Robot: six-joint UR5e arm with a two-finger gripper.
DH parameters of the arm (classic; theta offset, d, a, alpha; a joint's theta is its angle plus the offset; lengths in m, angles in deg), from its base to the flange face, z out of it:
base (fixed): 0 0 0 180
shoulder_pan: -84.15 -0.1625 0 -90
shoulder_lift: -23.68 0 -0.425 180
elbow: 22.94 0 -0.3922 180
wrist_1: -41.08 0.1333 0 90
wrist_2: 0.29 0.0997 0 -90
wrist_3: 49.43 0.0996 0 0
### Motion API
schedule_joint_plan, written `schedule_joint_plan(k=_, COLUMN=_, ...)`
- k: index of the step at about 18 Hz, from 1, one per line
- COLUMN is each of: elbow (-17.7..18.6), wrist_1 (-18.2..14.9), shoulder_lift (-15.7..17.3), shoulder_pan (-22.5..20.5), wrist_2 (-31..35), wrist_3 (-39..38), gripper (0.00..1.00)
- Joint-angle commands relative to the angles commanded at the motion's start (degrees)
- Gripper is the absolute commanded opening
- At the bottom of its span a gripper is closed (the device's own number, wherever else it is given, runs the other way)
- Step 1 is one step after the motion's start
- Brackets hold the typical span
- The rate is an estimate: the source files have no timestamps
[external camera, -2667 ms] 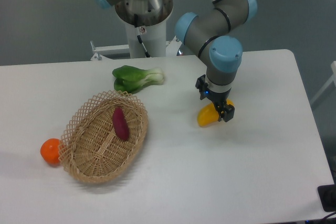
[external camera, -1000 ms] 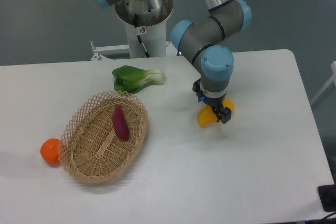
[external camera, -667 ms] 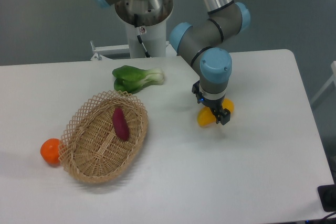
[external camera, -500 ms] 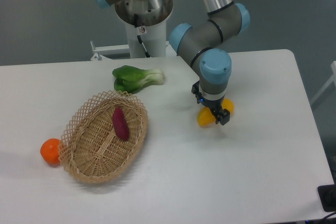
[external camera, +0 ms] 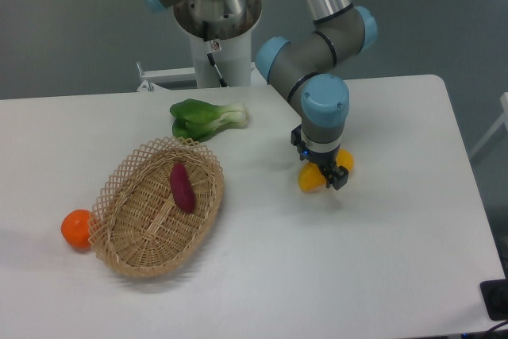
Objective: Pick up the mango from the table
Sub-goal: 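Close the gripper fingers around the yellow mango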
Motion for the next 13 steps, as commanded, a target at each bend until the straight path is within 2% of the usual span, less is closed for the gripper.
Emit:
schedule_joint_plan(k=2, elbow=-0.5, wrist_1=-0.1, shoulder_lift=0.2, shoulder_pan=0.0, wrist_2=0.0, wrist_3=-1.2, gripper=0.56)
schedule_joint_plan(k=6, elbow=-1.4, wrist_1=-0.5, shoulder_lift=0.5, shoulder_pan=0.2, wrist_2=0.0, wrist_3=-5.6, gripper=0.56)
schedule_joint_plan(k=13, elbow=-4.1, wrist_1=-1.4, shoulder_lift=1.1, shoulder_pan=1.7, wrist_2=-0.4, wrist_3=-8.5, gripper=0.56)
